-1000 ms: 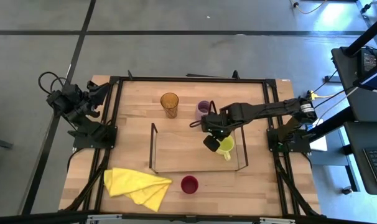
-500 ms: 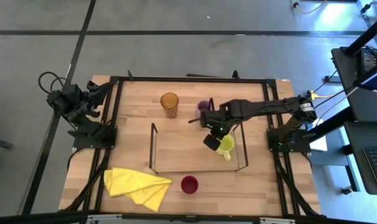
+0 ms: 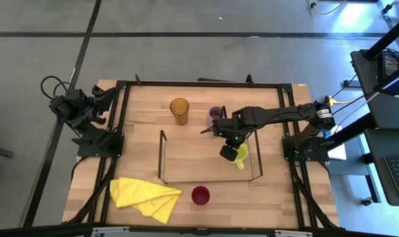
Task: Stack small to large cups/mugs on shelf
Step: Put the yellow mug on the shelf
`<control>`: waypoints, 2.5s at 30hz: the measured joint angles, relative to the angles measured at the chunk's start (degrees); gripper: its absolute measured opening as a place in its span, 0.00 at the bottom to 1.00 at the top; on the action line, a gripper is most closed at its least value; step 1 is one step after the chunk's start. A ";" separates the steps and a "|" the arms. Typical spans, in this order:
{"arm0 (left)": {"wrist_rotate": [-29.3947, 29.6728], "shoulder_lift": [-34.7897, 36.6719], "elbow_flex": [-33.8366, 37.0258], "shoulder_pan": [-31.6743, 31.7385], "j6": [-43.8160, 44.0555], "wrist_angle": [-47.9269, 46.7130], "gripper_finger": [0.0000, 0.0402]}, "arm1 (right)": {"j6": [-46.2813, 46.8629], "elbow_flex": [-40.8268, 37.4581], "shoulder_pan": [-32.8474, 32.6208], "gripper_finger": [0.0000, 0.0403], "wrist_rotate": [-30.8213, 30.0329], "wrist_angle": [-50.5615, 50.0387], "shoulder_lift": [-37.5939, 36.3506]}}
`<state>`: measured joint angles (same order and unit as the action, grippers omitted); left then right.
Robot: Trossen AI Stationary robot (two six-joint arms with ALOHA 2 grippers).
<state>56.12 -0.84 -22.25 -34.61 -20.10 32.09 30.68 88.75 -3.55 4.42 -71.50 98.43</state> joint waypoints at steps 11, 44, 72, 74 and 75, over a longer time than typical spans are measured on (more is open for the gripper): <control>0.17 0.00 0.00 0.00 -0.02 -0.01 0.08 | -2.93 -0.02 0.33 0.01 1.84 4.12 0.00; 0.33 -0.02 -0.01 -0.02 -0.04 -0.16 0.08 | -3.97 -7.49 2.01 0.01 3.59 12.02 1.18; 0.48 -0.01 -0.01 0.00 -0.04 -0.16 0.08 | -6.99 -7.58 4.36 0.01 2.19 7.00 1.18; 0.71 -0.02 -0.01 -0.02 -0.04 -0.16 0.08 | -7.06 -7.58 4.35 0.01 2.23 6.54 1.18; 1.09 -0.02 -0.01 0.00 -0.04 -0.16 0.08 | -7.07 -7.58 4.35 0.01 2.24 6.43 1.18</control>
<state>57.21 -0.86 -22.26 -34.61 -20.14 31.92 23.61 81.17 0.80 6.66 -65.07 99.61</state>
